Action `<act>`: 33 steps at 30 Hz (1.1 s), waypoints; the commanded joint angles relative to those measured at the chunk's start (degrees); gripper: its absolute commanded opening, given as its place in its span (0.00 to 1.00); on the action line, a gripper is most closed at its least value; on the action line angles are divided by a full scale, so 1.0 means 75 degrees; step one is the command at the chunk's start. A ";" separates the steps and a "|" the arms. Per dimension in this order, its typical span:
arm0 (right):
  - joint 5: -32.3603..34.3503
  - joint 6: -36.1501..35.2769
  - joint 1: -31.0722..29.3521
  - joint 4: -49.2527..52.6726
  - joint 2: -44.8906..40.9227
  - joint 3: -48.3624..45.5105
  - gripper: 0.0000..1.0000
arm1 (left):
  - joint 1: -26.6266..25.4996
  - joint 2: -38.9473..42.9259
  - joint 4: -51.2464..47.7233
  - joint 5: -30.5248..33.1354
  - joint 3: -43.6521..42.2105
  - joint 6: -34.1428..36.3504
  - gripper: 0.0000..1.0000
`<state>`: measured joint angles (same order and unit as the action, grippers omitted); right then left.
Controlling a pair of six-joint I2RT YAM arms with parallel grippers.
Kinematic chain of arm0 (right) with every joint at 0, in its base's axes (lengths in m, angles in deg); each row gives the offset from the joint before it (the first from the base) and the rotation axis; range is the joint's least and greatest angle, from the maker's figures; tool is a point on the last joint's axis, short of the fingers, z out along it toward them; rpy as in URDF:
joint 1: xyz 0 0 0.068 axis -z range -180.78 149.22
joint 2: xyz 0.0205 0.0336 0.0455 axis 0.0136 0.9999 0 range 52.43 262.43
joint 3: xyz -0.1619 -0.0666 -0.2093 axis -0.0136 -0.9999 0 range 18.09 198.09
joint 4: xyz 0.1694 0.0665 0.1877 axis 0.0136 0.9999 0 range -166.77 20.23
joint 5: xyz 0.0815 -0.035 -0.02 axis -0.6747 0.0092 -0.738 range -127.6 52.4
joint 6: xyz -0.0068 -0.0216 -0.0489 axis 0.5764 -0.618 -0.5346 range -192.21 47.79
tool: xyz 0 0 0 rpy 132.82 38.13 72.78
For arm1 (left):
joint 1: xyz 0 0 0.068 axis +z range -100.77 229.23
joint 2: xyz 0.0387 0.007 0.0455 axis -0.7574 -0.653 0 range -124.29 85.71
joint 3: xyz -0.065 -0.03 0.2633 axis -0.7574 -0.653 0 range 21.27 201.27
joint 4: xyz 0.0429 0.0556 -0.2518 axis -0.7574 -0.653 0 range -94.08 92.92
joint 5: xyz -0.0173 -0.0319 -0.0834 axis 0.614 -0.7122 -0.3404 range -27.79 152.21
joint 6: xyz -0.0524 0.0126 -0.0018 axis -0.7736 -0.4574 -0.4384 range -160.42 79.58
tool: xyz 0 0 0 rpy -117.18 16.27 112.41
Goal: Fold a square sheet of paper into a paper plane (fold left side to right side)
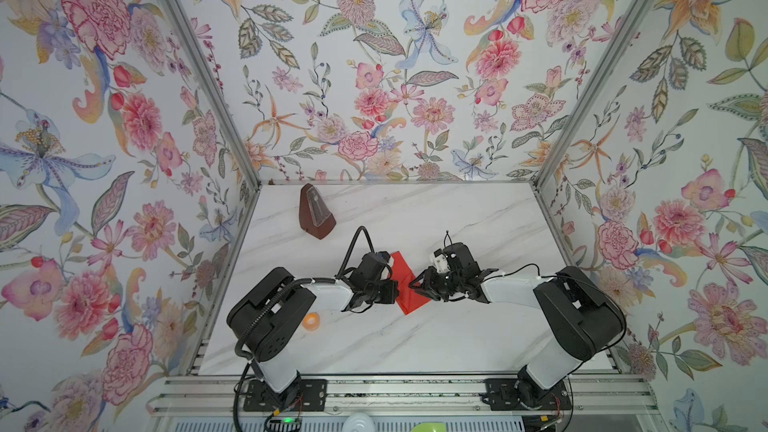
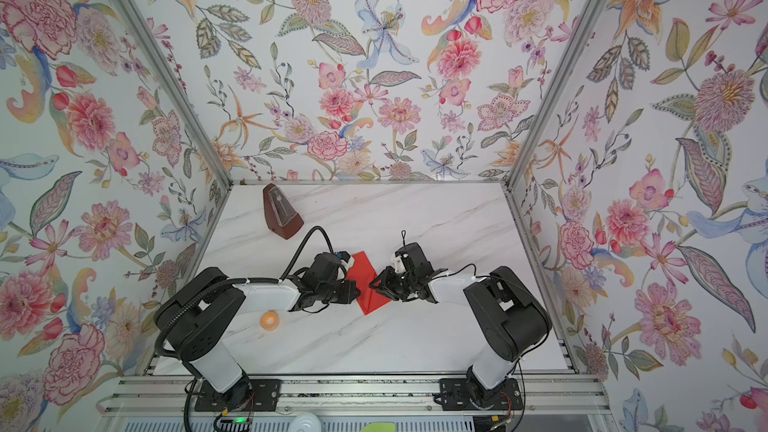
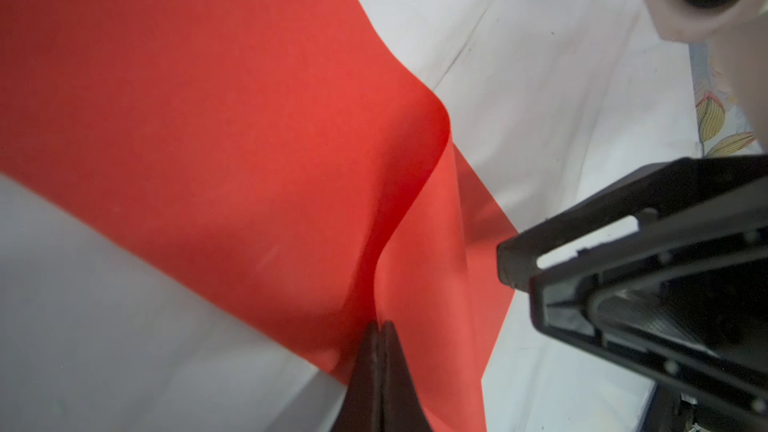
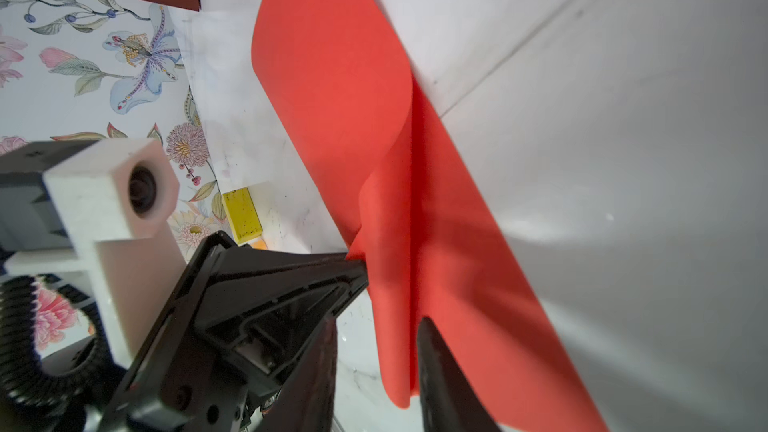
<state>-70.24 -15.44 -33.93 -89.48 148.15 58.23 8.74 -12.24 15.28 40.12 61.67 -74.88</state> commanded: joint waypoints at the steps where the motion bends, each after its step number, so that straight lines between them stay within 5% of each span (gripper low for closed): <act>1: -0.0226 0.0165 -0.0046 -0.0520 0.0279 -0.0082 0.34 | 0.0071 0.0060 0.0093 0.0226 -0.0401 -0.0566 0.00; 18: -0.0515 0.0464 -0.0279 -0.1365 0.0896 -0.0199 0.32 | 0.0067 0.0117 0.0055 0.0209 -0.0380 -0.0575 0.00; 33: -0.0183 -0.0137 -0.0240 -0.0146 0.1152 -0.0020 0.26 | 0.0112 0.0309 -0.0402 0.0321 0.0024 -0.0289 0.00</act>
<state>-73.61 -14.54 -35.59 -96.24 154.58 57.93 8.79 -11.35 15.83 40.47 60.58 -78.79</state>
